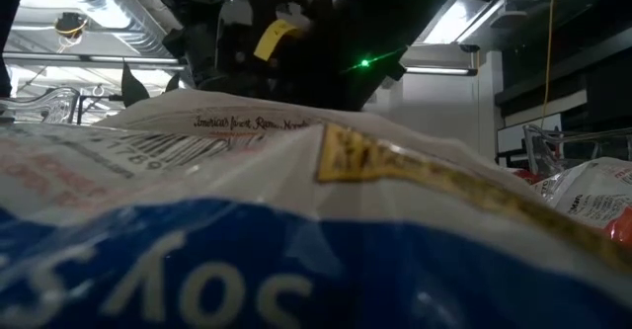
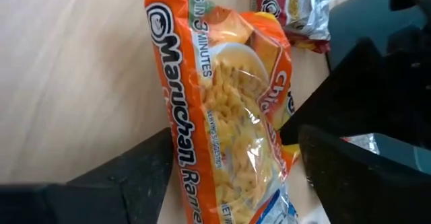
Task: Sort Maruchan noodles
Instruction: Put the orange noodle pack into the left transparent bin
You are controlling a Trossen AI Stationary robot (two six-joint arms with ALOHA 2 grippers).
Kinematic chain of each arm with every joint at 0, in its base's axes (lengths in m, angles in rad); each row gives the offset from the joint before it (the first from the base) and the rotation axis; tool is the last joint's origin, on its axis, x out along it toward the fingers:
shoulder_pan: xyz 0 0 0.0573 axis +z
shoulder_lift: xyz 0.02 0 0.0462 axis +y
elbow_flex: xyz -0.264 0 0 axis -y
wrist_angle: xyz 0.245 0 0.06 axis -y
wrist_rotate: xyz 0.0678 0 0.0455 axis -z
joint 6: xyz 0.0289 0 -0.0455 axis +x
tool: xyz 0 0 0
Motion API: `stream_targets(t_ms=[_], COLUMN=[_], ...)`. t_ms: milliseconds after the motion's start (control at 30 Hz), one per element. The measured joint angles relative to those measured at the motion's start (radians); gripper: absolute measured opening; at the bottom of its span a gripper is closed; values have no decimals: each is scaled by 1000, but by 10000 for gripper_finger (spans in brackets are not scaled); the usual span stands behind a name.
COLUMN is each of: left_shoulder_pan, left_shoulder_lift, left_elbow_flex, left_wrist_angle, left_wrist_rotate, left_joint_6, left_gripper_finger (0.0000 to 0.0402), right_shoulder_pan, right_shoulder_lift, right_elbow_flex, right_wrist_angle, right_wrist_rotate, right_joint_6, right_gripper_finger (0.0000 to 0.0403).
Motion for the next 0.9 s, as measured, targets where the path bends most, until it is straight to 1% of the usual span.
stream_targets(t_ms=[167,233,433,600,767,900], left_shoulder_pan=[13,23,41,49,49,49], left_shoulder_lift=[0,-1,0,1,0,0], left_elbow_flex=[-24,-35,-49,-50,-50,-49], left_wrist_angle=[24,23,14,16,19,20], left_wrist_rotate=[45,107,227,245,256,258], left_joint_6=[2,18,65,81,84,82], left_gripper_finger=[139,139,139,139,139,139], right_shoulder_pan=[-5,-5,-15,-19,-20,-20], right_shoulder_lift=[0,0,25,48,54,57], right_elbow_flex=[0,0,6,6,3,2], right_wrist_angle=[4,-6,-23,1,50,56], right_wrist_rotate=[-58,-92,-83,-72,-28,-9], right_joint_6=[1,0,1,1,-52,-54], right_gripper_finger=[290,290,283,260,223,186])
